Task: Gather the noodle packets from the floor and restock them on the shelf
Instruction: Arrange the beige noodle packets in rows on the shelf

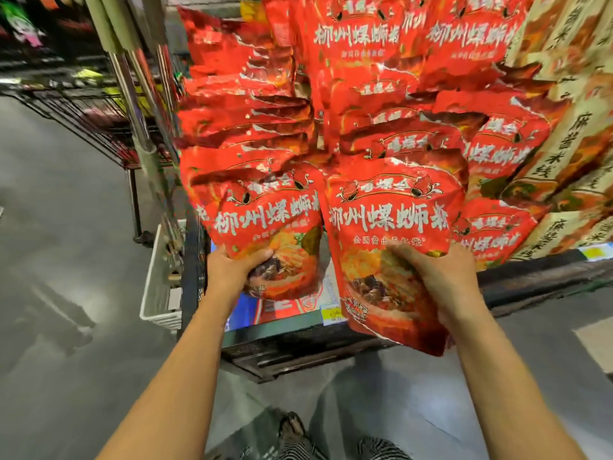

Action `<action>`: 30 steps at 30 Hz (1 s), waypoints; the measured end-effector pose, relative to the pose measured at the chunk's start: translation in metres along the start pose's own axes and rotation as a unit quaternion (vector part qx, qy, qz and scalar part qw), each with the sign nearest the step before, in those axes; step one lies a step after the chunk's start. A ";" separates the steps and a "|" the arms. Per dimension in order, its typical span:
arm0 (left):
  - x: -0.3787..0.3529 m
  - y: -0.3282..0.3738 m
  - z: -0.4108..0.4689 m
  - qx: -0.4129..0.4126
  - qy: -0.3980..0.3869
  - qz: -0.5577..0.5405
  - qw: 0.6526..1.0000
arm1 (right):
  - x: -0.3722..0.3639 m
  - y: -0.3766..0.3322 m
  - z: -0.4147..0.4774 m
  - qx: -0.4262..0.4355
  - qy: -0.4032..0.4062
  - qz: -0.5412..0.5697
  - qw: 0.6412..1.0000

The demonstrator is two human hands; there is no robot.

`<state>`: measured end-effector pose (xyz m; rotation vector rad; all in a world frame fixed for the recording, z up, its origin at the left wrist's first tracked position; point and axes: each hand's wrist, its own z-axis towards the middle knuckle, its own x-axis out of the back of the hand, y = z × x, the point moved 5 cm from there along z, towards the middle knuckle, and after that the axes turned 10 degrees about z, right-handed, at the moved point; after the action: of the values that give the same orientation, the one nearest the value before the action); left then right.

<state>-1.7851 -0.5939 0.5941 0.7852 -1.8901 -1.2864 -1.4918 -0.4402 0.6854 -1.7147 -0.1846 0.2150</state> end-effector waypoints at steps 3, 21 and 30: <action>-0.001 -0.002 0.011 -0.011 0.009 0.032 0.999 | -0.001 0.003 0.010 -0.021 -0.004 0.015 1.000; 0.015 -0.012 0.020 -0.037 0.052 0.123 0.990 | -0.034 -0.003 0.020 -0.041 -0.132 -0.001 0.990; 0.041 0.029 -0.050 -0.141 0.188 0.002 0.972 | -0.090 0.001 0.005 -0.062 -0.239 0.076 0.966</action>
<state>-1.7693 -0.6427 0.6432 0.8077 -1.3728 -1.2658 -1.5806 -0.4581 0.6867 -1.7778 -0.4275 0.7462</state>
